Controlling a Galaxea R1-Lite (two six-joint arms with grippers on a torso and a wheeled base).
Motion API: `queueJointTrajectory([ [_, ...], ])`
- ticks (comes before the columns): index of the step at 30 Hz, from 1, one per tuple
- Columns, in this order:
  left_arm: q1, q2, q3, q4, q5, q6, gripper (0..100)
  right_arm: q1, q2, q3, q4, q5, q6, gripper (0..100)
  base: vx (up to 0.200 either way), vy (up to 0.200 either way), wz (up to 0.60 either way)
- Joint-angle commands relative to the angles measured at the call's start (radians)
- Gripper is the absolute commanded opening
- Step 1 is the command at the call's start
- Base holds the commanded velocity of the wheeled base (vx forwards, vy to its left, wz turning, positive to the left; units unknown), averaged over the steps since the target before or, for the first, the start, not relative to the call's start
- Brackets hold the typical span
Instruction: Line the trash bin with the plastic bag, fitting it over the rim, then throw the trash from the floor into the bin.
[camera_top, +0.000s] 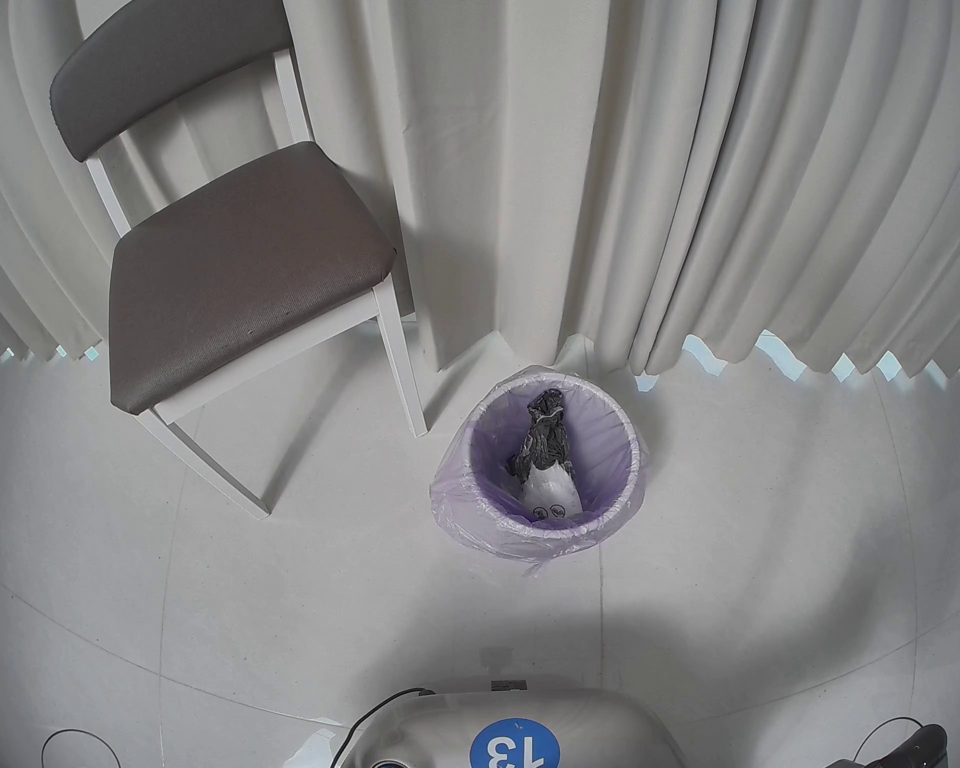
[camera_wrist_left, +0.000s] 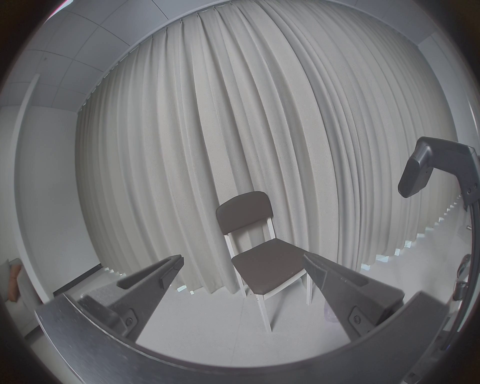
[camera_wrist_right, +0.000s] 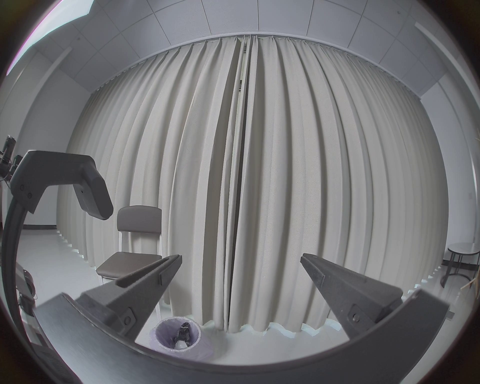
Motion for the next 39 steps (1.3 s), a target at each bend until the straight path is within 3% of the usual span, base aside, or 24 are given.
queueJointTrajectory([
  [1,0.02,-0.046,0.024,0.017,0.004,-0.001,100,0.0,-0.012,0.005,0.003,0.006,-0.008,100,0.0,0.0,0.0],
  [5,0.072,-0.123,0.12,0.03,0.021,-0.029,100,0.0,-0.012,0.023,-0.001,0.089,-0.001,100,0.0,0.0,0.0],
  [11,0.089,-0.176,0.228,0.024,0.018,-0.079,100,0.0,-0.012,0.086,-0.017,0.101,0.022,100,0.0,0.0,0.0],
  [15,0.089,-0.176,0.261,-0.006,0.01,-0.116,100,0.0,-0.012,0.166,-0.13,0.101,0.078,100,0.0,0.0,0.0],
  [17,0.089,-0.176,0.317,-0.085,0.01,-0.18,100,0.0,-0.011,0.305,-0.362,0.115,0.177,100,0.0,0.0,0.0],
  [18,0.089,-0.176,0.317,-0.085,0.01,-0.18,100,0.0,-0.011,0.305,-0.362,0.115,0.177,100,0.0,0.0,0.0],
  [19,0.089,-0.176,0.391,-0.192,0.01,-0.24,100,0.0,-0.011,0.427,-0.543,0.147,0.21,100,0.0,0.0,0.0],
  [22,0.089,-0.176,0.529,-0.361,0.021,-0.265,100,0.0,-0.012,0.565,-0.693,0.167,0.219,100,0.0,0.0,0.0],
  [31,0.089,-0.176,1.164,-1.059,0.019,-0.248,100,0.0,-0.012,0.752,-0.84,0.158,0.227,100,0.0,0.0,0.0],
  [35,0.089,-0.176,1.308,-1.128,0.025,-0.266,100,0.0,-0.012,0.789,-0.87,0.158,0.224,100,0.0,0.0,0.0],
  [39,0.089,-0.176,1.331,-1.125,0.019,-0.297,100,0.0,-0.012,0.796,-0.879,0.158,0.224,100,0.0,0.0,0.0],
])
